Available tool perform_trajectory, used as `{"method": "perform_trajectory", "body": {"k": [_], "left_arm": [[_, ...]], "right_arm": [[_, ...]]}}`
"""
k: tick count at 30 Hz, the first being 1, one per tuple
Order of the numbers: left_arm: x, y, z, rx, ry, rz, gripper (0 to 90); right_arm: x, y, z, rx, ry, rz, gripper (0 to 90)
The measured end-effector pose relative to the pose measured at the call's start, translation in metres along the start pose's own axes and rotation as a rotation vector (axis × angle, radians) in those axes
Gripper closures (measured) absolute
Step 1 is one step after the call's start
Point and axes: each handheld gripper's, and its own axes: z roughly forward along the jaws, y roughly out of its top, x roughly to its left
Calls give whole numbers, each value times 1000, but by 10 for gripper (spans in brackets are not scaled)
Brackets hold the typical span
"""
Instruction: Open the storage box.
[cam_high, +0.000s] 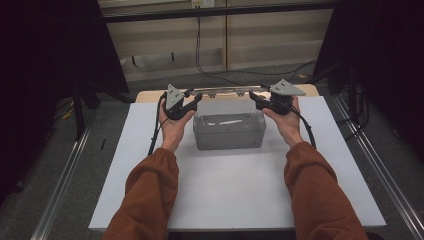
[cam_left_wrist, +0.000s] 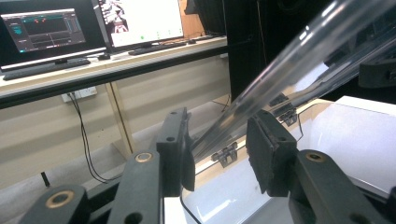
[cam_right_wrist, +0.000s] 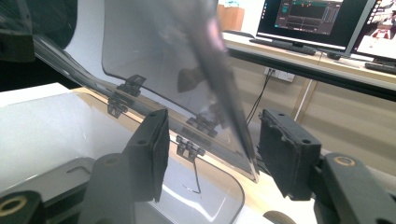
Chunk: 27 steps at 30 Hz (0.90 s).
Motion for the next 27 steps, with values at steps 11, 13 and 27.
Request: {"method": "perform_trajectory", "body": {"k": [11,13,27], "left_arm": [[4,1,6,6,10,-9,621],[5,0,8,13,21,-14,564],[12,-6,20,51,28,-8,492]], "right_arm": [[-5,3,8,-28,16,32,523],[-5,4,9,-20,17,25,523],[-9,10,14,-13,16,10,527]]}}
